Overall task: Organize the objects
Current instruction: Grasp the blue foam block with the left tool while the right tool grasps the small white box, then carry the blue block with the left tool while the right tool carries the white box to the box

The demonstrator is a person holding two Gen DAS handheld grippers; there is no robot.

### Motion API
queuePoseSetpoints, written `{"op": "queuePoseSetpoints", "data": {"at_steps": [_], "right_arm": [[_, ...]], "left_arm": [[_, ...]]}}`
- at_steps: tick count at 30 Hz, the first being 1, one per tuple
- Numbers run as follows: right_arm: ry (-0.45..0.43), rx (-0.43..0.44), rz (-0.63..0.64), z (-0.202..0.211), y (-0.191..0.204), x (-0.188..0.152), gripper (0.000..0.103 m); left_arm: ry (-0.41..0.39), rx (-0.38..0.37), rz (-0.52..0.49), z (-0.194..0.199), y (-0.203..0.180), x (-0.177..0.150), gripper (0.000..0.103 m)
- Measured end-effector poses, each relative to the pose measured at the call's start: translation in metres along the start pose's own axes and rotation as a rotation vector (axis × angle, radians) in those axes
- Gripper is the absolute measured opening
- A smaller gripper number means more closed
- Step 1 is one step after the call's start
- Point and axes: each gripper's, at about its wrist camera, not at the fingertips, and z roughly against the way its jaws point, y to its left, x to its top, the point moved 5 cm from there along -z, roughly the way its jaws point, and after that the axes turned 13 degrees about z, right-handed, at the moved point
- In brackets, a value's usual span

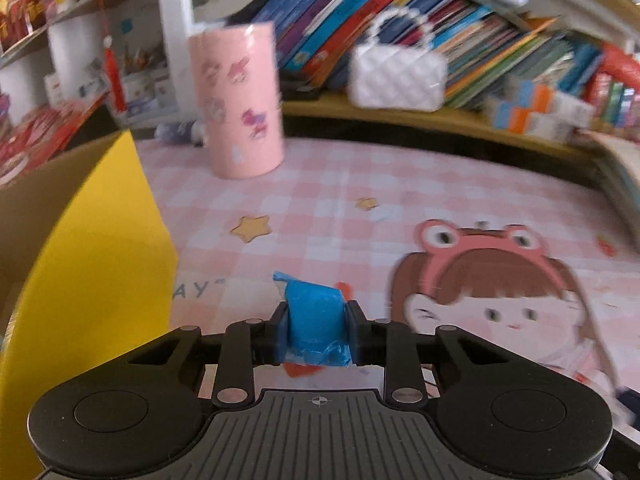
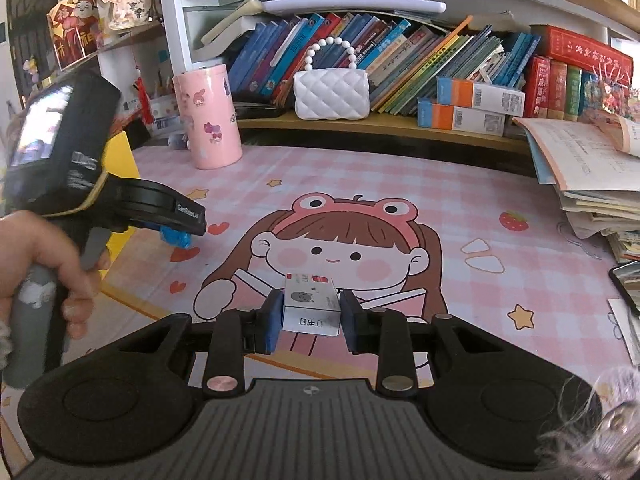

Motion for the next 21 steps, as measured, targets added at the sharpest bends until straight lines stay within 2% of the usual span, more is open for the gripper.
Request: {"op": "queuePoseSetpoints", "data": {"at_steps": [6, 12, 21], "right_arm": [[0.011, -0.030, 0.001, 0.012, 0.008, 0.000, 0.028], [0.032, -0.053, -0.016, 0.028, 0.022, -0.005, 0.028], [0.029, -0.020, 0.018, 0.052, 0.073, -0.006, 0.028]], "left_arm": [[-0.008, -0.119, 0.008, 0.049, -0.002, -0.014, 0.026], [0.012, -0.212, -0.014, 0.099, 0.010, -0.042, 0.026], [0.040, -0.225, 0.006, 0.139, 0.064, -0.074, 0.026]]}}
